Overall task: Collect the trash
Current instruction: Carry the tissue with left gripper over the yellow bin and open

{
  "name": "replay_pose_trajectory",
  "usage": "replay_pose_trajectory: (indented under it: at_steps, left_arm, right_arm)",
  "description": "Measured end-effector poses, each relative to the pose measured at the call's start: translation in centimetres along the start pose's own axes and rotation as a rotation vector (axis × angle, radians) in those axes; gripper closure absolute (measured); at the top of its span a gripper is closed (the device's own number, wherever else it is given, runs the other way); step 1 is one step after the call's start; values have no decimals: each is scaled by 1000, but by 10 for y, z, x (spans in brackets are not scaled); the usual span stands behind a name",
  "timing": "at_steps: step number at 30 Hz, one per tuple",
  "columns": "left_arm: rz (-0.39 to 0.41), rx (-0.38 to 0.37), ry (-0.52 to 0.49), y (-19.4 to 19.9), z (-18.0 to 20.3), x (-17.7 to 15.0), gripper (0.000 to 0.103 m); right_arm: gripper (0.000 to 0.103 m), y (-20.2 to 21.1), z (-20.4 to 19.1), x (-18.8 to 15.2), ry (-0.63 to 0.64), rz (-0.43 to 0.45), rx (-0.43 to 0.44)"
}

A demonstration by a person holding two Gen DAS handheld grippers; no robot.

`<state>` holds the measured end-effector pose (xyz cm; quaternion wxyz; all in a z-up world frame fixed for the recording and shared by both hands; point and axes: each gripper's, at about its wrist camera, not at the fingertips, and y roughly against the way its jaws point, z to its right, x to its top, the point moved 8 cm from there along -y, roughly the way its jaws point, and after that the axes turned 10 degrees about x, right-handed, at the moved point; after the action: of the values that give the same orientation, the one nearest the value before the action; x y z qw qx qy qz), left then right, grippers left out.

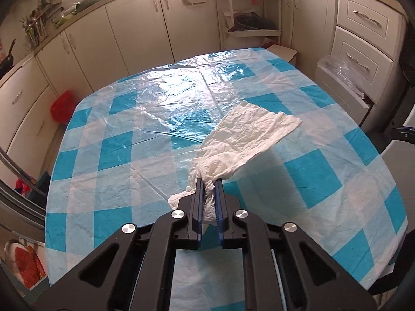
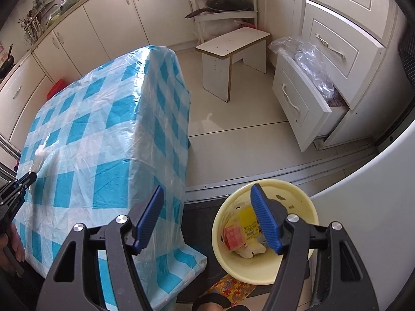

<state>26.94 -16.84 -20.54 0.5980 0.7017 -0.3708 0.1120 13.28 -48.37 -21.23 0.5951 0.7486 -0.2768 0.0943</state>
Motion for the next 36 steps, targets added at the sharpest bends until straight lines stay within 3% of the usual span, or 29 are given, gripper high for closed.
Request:
replay_pose_trajectory:
  at_steps: [10,16,20,25,33,36]
  left_arm:
    - [79,-57,-45,48,41,9,95]
    - [71,-285,-43,78,111,16,95]
    - [8,-479,-30,90,176,20,95]
    - [-54,-601,-59,92,249,20,95]
    - [-238,-621,-35,52,338,6,94]
    - [-303,-611,-21,34,357,1,82]
  right_arm:
    - [36,8,-6,0,12,15,9]
    - [32,47,10,13,-69,163,-4]
    - [32,79,32,20,-158,290,-1]
    - [32,108,50,22,-212,397,0]
    - [32,126,69,21,-239,448,-34]
    - [32,129,77,22,-267,458,-25]
